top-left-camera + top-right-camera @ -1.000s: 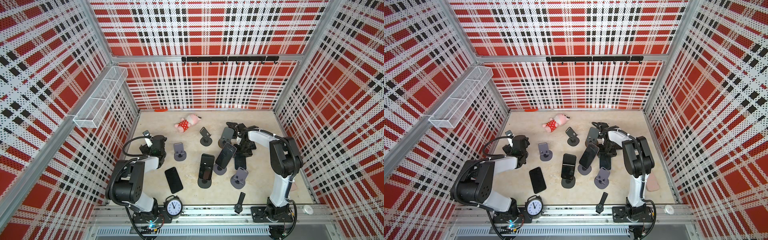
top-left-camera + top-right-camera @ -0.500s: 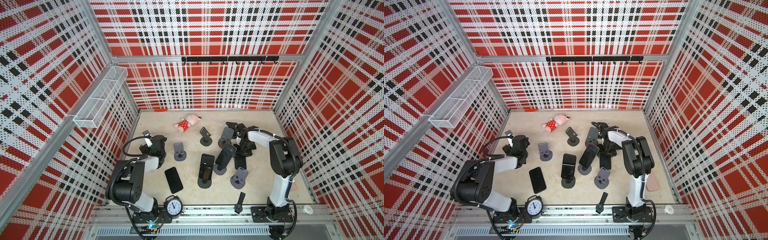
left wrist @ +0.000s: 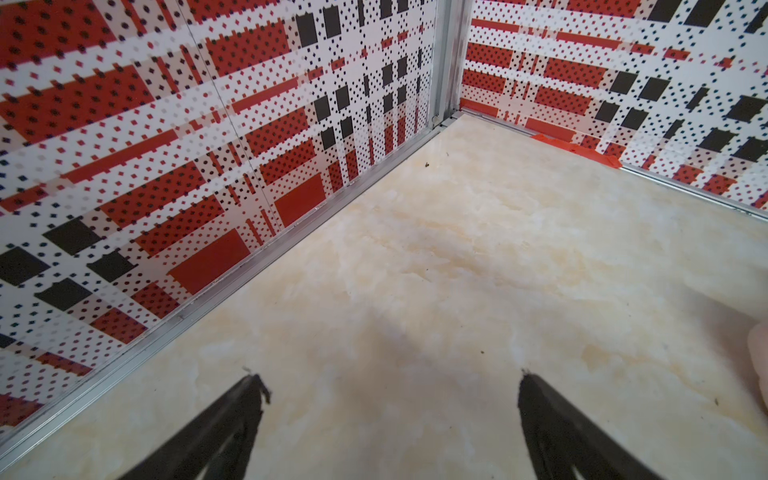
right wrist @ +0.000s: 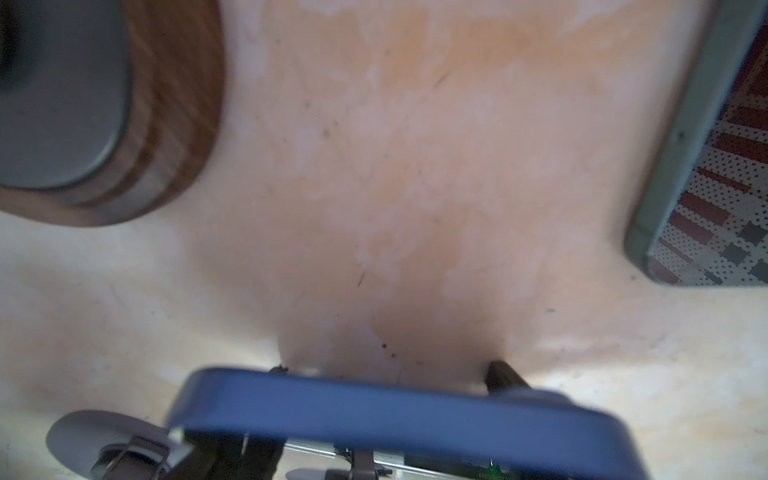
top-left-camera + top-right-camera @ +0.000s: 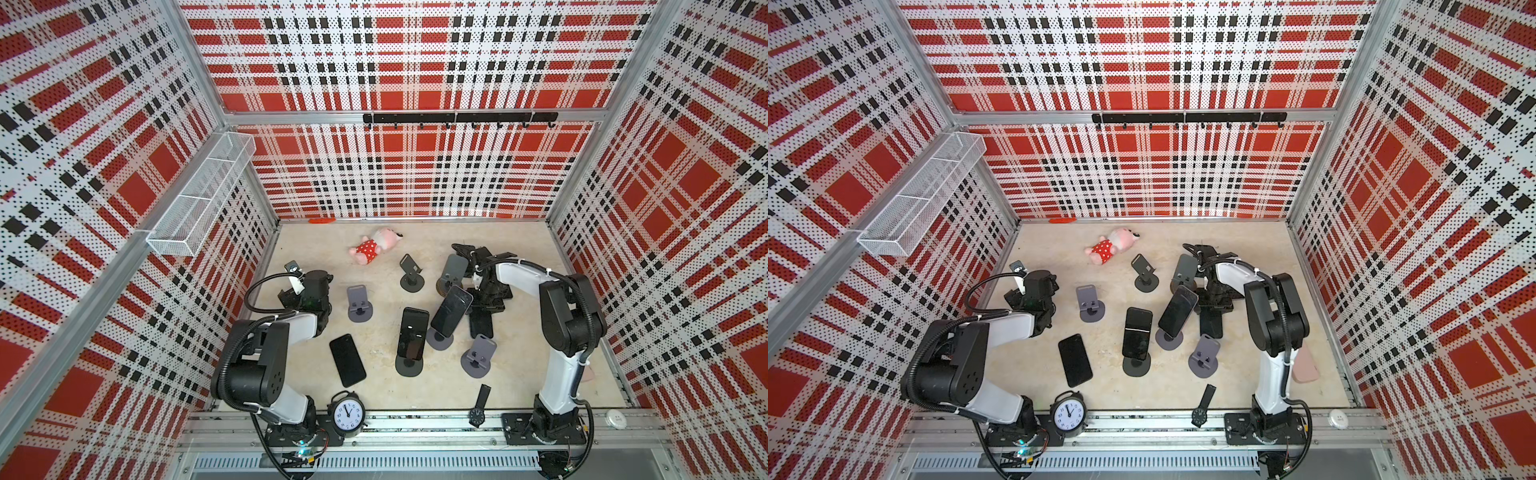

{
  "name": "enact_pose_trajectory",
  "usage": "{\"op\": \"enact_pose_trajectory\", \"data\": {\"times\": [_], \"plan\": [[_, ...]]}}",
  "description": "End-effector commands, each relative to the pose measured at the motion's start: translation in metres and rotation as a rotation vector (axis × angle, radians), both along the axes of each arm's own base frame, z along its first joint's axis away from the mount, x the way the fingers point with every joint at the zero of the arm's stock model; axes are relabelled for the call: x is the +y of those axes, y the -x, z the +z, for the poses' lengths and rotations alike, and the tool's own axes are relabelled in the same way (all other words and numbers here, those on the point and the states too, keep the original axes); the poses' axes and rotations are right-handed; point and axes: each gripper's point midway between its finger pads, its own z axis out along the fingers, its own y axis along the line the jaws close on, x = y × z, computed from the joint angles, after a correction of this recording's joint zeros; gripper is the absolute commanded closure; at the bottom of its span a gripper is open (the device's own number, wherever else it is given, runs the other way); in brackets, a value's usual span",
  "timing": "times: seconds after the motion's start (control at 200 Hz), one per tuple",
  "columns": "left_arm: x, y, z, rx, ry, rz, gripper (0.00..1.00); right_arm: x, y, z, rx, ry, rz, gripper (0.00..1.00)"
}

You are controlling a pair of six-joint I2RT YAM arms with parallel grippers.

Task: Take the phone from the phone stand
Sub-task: 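Set the blue-cased phone flat on the table and open the right gripper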

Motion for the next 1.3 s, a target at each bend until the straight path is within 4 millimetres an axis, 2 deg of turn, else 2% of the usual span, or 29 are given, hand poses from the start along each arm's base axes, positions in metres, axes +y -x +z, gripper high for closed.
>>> {"op": "enact_pose_trajectory", "data": {"times": [0.0, 0.922, 1.102, 1.293], "plan": [[0.003, -0.001, 0.004, -0.013, 0.003, 0.011, 0.02, -0.001, -0.005, -0.034, -0.012, 0.01, 0.025, 0.21], [0.007, 0.005, 0.005, -0.026, 0.006, 0.037, 0.02, -0.01, -0.001, -0.041, -0.016, 0.062, 0.001, 0.19], [0.007, 0.005, 0.006, -0.027, 0.007, 0.039, 0.02, -0.007, -0.009, -0.026, -0.065, 0.036, -0.051, 0.16], [0.008, 0.006, 0.006, -0.029, 0.009, 0.041, 0.02, -0.014, -0.023, 0.007, -0.163, 0.064, -0.136, 0.13]]}}
